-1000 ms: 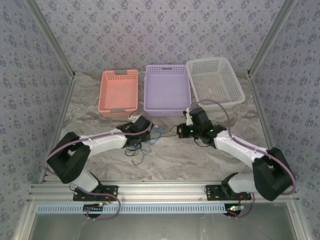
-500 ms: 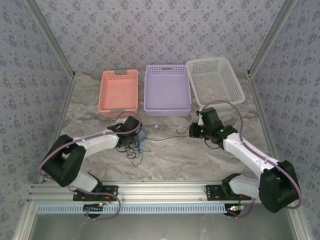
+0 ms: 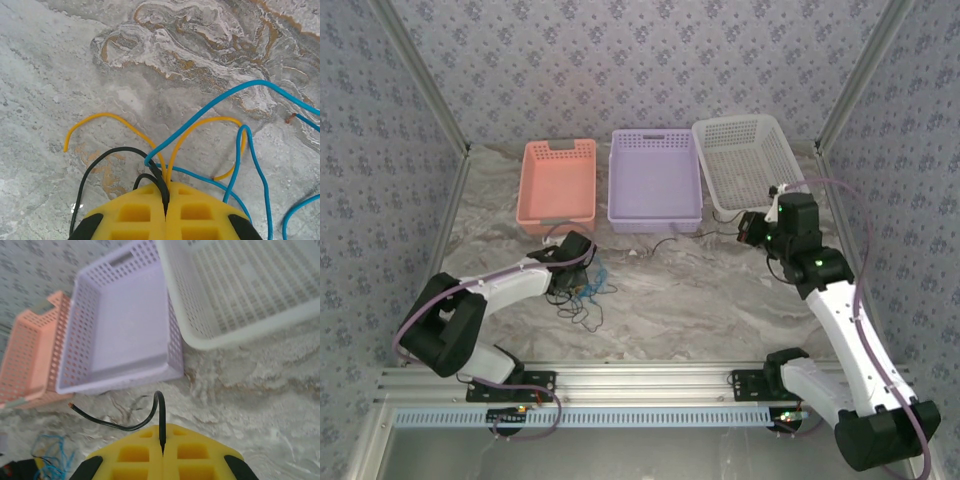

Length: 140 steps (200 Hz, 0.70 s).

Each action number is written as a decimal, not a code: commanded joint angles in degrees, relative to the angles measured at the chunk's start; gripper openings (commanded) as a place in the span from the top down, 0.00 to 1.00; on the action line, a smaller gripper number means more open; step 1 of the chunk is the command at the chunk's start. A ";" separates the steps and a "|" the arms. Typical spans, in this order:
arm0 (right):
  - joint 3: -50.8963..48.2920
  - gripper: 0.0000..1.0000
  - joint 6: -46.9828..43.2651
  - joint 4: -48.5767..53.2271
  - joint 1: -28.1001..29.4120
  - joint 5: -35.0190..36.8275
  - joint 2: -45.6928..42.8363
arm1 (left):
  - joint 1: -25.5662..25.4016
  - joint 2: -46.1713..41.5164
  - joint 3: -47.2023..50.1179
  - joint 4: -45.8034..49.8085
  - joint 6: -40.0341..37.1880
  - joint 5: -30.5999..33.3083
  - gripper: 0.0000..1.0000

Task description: Untangle the cables

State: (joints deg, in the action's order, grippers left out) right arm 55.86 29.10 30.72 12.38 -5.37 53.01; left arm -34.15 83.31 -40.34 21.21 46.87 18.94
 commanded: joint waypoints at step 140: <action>9.34 1.00 -9.96 0.75 0.96 -11.98 3.51 | -3.29 -21.69 -19.42 6.25 -8.13 -16.50 0.43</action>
State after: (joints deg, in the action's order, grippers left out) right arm 66.72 21.54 33.56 12.47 -14.61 55.66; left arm -36.77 60.20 -54.24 26.28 40.49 10.44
